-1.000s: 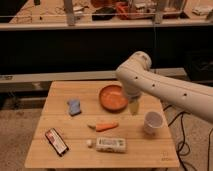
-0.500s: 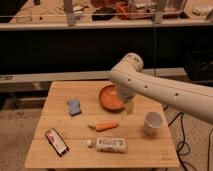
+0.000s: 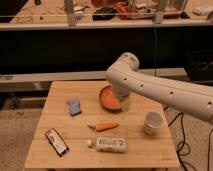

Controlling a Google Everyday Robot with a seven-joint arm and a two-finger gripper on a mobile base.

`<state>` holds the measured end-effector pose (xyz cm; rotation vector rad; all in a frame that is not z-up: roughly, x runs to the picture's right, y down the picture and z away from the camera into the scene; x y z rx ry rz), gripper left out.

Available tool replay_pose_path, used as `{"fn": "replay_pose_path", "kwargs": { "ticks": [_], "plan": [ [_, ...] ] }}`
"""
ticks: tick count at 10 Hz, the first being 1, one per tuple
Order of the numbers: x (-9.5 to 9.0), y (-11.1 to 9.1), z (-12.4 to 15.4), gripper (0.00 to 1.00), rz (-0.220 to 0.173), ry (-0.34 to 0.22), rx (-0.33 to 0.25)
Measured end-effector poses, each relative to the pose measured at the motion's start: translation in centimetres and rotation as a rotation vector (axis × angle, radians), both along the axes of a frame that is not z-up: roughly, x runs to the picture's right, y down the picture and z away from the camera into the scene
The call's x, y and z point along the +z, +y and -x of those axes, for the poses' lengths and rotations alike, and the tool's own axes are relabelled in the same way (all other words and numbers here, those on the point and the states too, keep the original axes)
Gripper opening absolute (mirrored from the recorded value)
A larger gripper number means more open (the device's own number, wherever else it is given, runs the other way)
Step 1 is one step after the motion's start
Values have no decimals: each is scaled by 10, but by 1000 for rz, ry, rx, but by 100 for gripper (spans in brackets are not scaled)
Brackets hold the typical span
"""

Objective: Wipe the white sponge on the table

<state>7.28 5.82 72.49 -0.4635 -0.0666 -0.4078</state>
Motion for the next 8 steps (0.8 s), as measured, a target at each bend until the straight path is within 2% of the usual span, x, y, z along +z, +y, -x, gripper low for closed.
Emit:
{"fn": "replay_pose_path", "kwargs": {
  "ticks": [8],
  "plan": [
    [18,-13,44,80,-27,-139,-87]
  ]
}}
